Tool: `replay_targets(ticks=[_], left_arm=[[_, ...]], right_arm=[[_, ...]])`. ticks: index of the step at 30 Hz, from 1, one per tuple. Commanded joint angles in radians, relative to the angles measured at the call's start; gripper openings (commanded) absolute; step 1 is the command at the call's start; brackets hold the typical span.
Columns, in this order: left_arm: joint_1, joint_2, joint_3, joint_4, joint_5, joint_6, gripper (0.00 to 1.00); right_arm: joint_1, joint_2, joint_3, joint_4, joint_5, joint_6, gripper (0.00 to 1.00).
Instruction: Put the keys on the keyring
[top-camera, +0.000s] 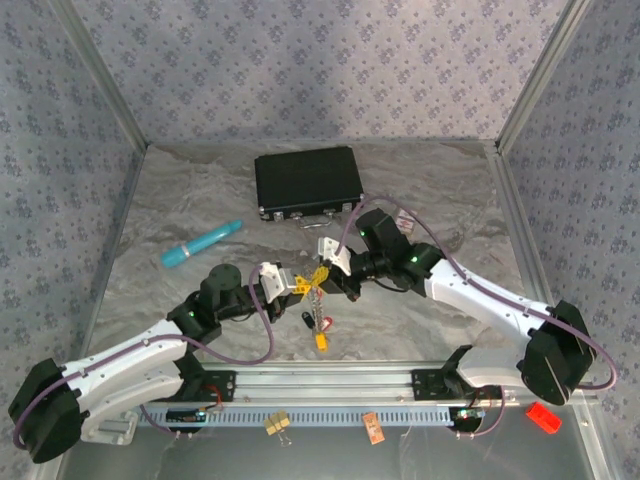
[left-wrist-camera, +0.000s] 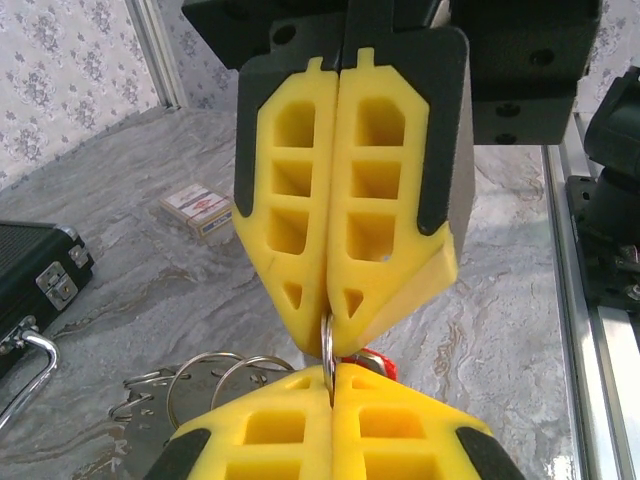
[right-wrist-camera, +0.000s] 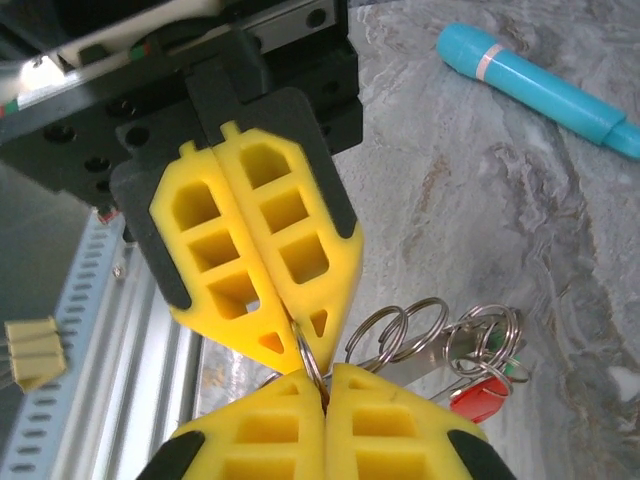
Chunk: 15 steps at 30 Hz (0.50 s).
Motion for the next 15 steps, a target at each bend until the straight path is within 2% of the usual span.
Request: replay_targets(ticks=[1,2,5,9,15], left_arm=[[-0.002,-0.023,0.024,0.020,0.004,0.004,0.11],[-0.002,-0.021,0.034,-0.010,-0.007,0.012,0.19],[-0.003,-0.017,0.071,-0.106,-0.019,0.043,0.21],[-0.003,0.007,0.111,-0.180,-0.011,0.067,0.16],[-0.002,0.029,0.130,-0.183,0.005,0.071,0.10]], right_arm=[[0.010,0.003,0.066,-0.087,0.023,-0.047,0.00],[0.020,0.004,0.087,-0.129,0.041,-0.077,0.00],[0.047,0.024,0.157,-0.260,0.116,-0.171,0.00],[0.088,0.066,0.239,-0.394,0.214,-0.264,0.00],[0.138,0.116,0.333,-0.466,0.281,-0.333,0.00]])
